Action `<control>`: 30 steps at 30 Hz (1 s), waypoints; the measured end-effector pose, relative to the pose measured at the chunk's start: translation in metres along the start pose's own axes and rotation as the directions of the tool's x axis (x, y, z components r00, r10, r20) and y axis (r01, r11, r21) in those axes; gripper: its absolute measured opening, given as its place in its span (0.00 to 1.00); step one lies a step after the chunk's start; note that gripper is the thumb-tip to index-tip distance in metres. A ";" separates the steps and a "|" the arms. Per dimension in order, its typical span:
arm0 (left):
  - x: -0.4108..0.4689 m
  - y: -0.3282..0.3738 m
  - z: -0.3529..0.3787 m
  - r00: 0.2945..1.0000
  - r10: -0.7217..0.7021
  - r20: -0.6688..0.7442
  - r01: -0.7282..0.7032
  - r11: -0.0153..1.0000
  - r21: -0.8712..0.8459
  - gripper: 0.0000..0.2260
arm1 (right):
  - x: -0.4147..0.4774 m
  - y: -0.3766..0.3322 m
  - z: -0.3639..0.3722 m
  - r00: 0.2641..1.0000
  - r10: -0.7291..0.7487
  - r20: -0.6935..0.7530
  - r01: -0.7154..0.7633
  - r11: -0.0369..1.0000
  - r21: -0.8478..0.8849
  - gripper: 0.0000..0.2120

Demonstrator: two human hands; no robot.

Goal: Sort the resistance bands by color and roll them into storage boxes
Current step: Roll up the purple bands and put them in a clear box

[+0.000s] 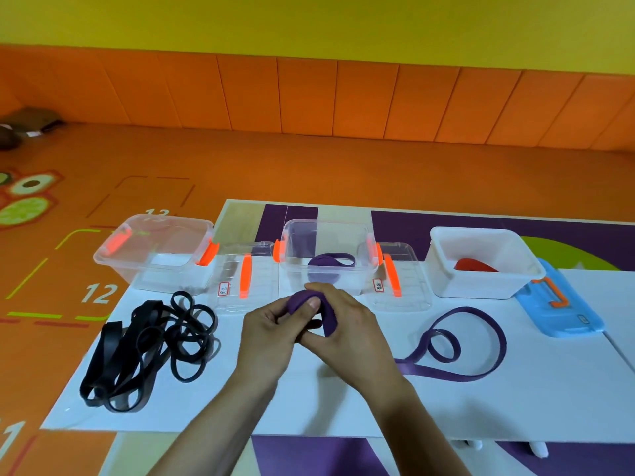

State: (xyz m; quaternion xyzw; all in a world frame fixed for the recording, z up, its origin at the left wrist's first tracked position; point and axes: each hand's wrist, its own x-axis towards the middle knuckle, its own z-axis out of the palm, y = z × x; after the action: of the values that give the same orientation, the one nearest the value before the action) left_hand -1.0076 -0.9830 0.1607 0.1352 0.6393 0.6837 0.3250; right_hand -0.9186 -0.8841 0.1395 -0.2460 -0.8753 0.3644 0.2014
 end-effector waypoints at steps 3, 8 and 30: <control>-0.003 -0.005 0.012 0.994 0.047 -0.103 -0.050 0.998 -0.029 0.04 | 0.002 -0.007 0.011 0.997 0.037 -0.070 -0.034 0.998 0.050 0.15; 0.003 -0.003 0.007 0.997 0.045 -0.060 -0.040 0.996 0.083 0.04 | 0.000 0.002 0.010 0.997 0.076 -0.019 -0.074 0.996 0.054 0.26; 0.006 -0.001 0.001 0.990 0.140 0.027 -0.142 0.984 0.105 0.02 | 0.001 -0.001 0.008 0.993 0.088 -0.074 -0.089 0.996 -0.010 0.22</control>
State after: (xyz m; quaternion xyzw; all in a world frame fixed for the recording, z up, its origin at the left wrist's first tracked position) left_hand -1.0111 -0.9784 0.1587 0.2038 0.6605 0.6685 0.2744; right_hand -0.9239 -0.8891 0.1351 -0.2992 -0.8578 0.3580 0.2154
